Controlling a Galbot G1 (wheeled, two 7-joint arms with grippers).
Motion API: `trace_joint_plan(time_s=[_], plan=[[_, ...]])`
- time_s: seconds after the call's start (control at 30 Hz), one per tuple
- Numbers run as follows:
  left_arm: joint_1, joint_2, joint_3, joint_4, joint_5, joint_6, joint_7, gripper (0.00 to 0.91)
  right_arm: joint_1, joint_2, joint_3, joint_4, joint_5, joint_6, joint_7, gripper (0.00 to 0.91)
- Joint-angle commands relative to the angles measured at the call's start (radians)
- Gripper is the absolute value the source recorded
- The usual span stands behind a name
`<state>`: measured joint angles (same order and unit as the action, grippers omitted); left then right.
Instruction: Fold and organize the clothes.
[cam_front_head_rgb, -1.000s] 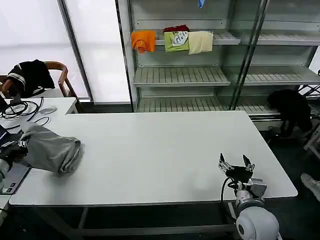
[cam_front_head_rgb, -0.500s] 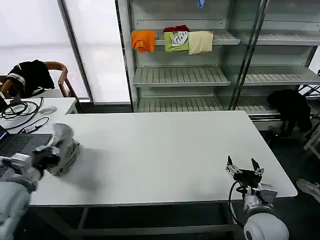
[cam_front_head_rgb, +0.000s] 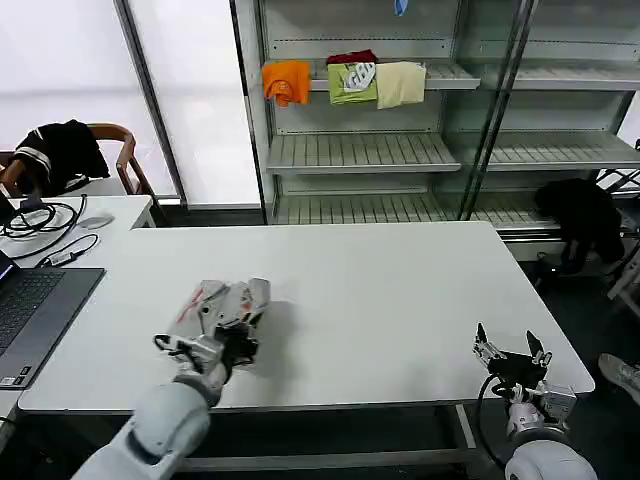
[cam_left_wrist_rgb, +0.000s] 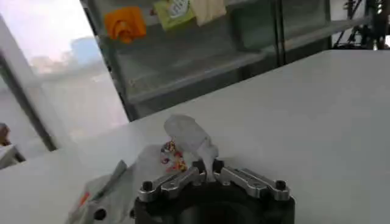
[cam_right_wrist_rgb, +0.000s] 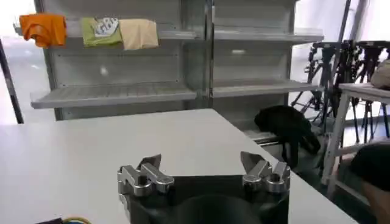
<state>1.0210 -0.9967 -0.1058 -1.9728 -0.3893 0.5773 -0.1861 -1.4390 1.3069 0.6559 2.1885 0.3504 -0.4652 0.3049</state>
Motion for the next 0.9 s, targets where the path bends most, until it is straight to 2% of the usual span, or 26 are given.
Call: trace_joint_plan(time_s=[0.03, 0.07, 0.1, 0.13, 0.33, 0.47, 0.6, 0.77, 0.9], plan=[[-0.326, -0.337, 0.292, 0.351, 0.053, 0.001, -0.05, 0.322, -0.002, 0.019, 0.01, -0.014, -0.032, -0.009, -0.007, 0.907], [-0.341, -0.353, 0.292, 0.372, 0.055, 0.001, -0.05, 0.383, 0.002, 0.021, 0.005, -0.021, -0.038, -0.009, -0.007, 0.907], [-0.348, -0.361, 0.292, 0.379, 0.054, 0.001, -0.049, 0.685, 0.002, 0.022, 0.005, -0.021, -0.04, -0.009, -0.008, 0.907], [-0.355, -0.369, 0.292, 0.385, 0.053, 0.001, -0.049, 0.907, 0.006, 0.025, 0.002, -0.029, -0.046, -0.009, -0.009, 0.907], [-0.384, -0.418, 0.307, 0.356, -0.003, 0.0, -0.074, 0.907, 0.03, 0.033, -0.014, -0.065, -0.071, -0.009, -0.011, 0.907], [-0.387, -0.448, 0.302, 0.303, -0.124, 0.0, -0.17, 0.907, 0.045, 0.04, -0.038, -0.066, -0.074, -0.016, -0.012, 0.907], [-0.397, -0.42, 0.284, 0.256, -0.148, 0.001, -0.192, 0.907, 0.068, 0.046, -0.073, -0.068, -0.056, -0.025, -0.014, 0.907], [-0.375, -0.329, 0.225, 0.188, -0.111, 0.003, -0.191, 0.907, 0.125, 0.041, -0.13, -0.08, 0.051, -0.06, 0.0, 0.907], [-0.335, -0.256, 0.153, 0.142, -0.041, 0.003, -0.179, 0.907, 0.202, 0.046, -0.2, -0.09, 0.242, -0.113, 0.044, 0.907]])
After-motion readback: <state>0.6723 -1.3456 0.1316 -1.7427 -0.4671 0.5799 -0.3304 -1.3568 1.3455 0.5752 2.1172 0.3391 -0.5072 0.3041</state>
